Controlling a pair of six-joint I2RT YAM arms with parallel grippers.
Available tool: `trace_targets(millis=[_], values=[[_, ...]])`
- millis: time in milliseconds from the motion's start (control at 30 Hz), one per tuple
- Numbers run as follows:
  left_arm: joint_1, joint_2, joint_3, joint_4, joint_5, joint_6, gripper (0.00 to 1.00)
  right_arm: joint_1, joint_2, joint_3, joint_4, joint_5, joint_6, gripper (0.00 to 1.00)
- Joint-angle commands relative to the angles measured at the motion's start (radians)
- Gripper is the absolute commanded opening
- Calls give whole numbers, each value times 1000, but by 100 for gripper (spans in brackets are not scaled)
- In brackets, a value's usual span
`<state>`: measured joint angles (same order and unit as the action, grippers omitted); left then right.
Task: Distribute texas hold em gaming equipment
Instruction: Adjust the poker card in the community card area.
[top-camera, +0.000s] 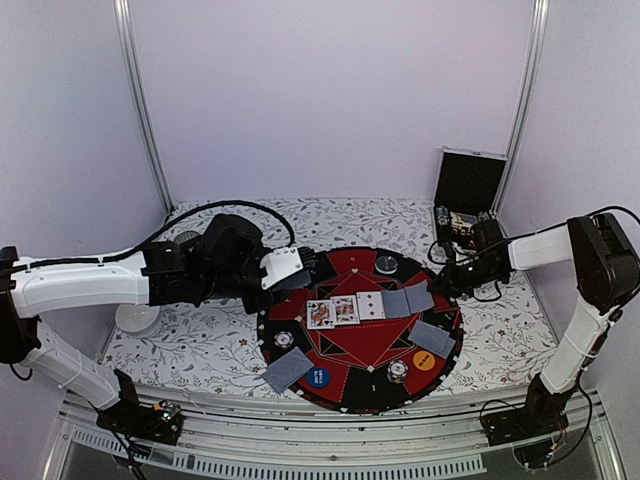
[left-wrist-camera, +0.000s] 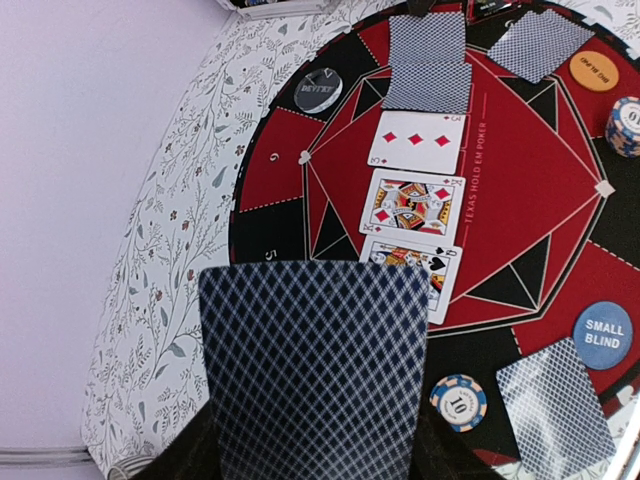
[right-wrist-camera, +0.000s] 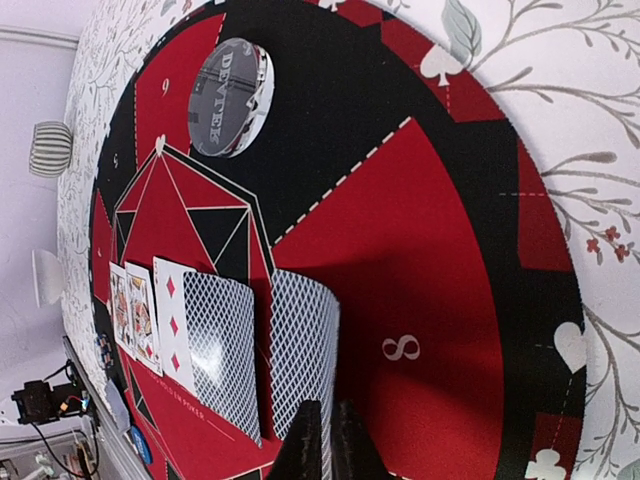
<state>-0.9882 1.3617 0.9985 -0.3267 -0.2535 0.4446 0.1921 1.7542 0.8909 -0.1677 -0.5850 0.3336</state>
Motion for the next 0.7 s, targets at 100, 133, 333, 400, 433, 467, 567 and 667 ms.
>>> trace_targets(millis=[100,133,333,400,433,467,567,667], values=[[-16,-14,-9,14,-10,8,53,7,-23,25,-42,23,-22,29],[-16,-14,-9,14,-10,8,53,7,-25,33,-52,37,-26,33],[-15,-14,-15,23,-14,6,53,7,-51,111,-126,118,-64,64],[-13,-9,-20,28,-23,2,53,7,-69,143,-155,156,-78,98],[-12,-4,-20,31,-27,-1,53,7,-82,163,-166,187,-89,99],[-7,3,-19,32,-27,-7,53,7,-96,176,-177,205,-98,99],[38,45,8,21,-4,-54,53,7,-149,196,-188,280,-124,99],[126,119,75,-16,50,-155,53,7,-219,188,-180,319,-141,99]])
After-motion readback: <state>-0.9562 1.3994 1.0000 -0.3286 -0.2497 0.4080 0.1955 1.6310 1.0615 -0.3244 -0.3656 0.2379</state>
